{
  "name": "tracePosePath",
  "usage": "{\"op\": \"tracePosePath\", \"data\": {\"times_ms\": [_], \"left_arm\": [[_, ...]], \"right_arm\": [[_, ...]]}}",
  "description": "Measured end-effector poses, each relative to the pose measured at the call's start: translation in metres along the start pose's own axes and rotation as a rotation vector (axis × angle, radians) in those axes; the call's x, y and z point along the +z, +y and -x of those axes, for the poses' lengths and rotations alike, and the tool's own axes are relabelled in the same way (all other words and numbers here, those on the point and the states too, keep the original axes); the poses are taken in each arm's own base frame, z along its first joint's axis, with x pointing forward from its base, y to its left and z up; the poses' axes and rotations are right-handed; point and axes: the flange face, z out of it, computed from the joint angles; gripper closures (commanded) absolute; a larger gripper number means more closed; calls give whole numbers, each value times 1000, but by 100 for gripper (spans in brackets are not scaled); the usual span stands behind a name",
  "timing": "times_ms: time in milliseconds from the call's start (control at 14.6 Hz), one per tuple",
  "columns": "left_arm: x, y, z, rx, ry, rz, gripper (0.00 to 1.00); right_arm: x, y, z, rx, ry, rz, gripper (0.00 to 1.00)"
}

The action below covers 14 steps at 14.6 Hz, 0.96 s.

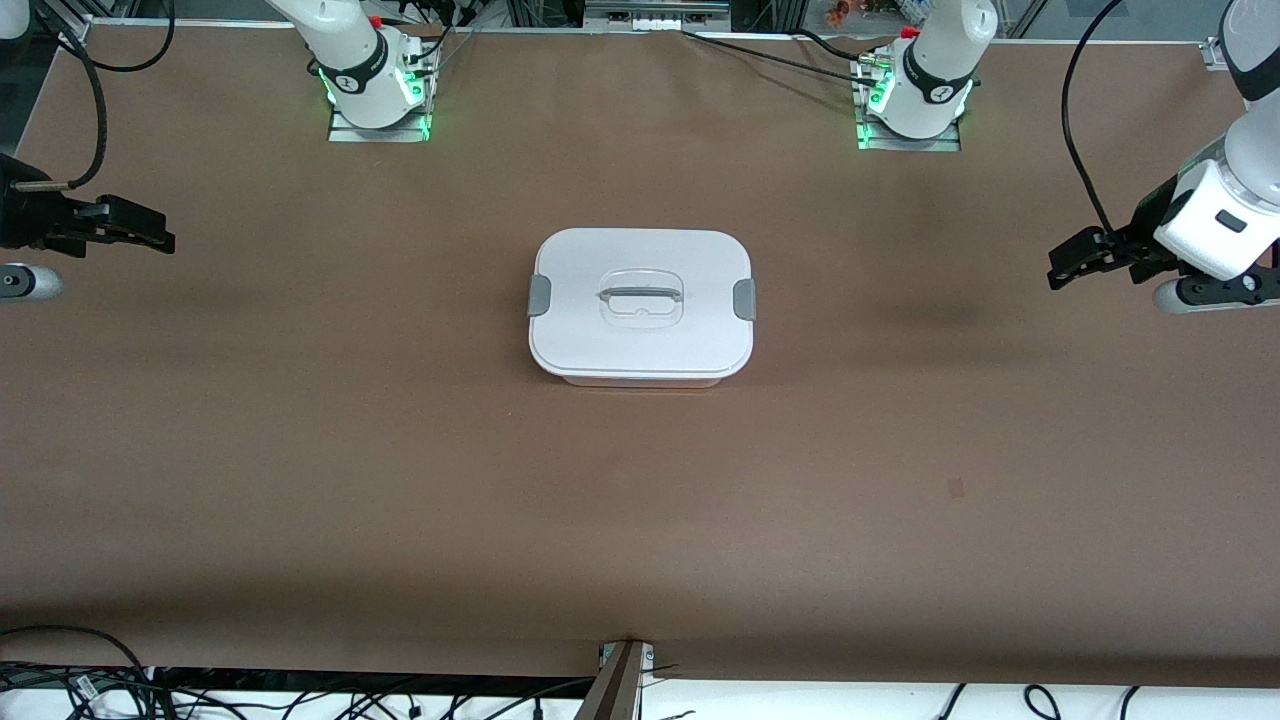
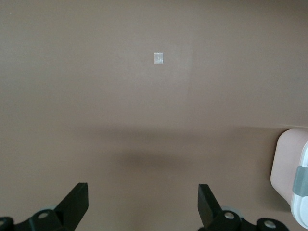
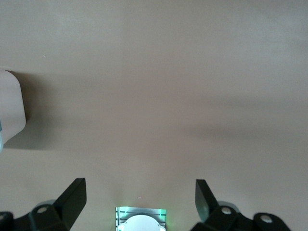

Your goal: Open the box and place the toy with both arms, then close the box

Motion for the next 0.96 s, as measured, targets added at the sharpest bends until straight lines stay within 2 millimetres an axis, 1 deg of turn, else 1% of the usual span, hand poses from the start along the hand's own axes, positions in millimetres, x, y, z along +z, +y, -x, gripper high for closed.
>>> {"op": "tracePosePath", "data": {"times_ms": [137, 274, 616, 959], "left_arm": [[-10, 6, -1, 10, 20, 3, 0], [-16, 11, -2, 19, 31, 5, 0], [-15, 30, 2, 53, 8, 1, 0], [-19, 32, 2, 57, 15, 3, 0]], "right_arm": [[0, 0, 0, 0, 0, 0, 0], [0, 0, 0, 0, 1, 0, 0], [0, 0, 0, 0, 2, 0, 0], [0, 0, -1, 0, 4, 0, 0]]}}
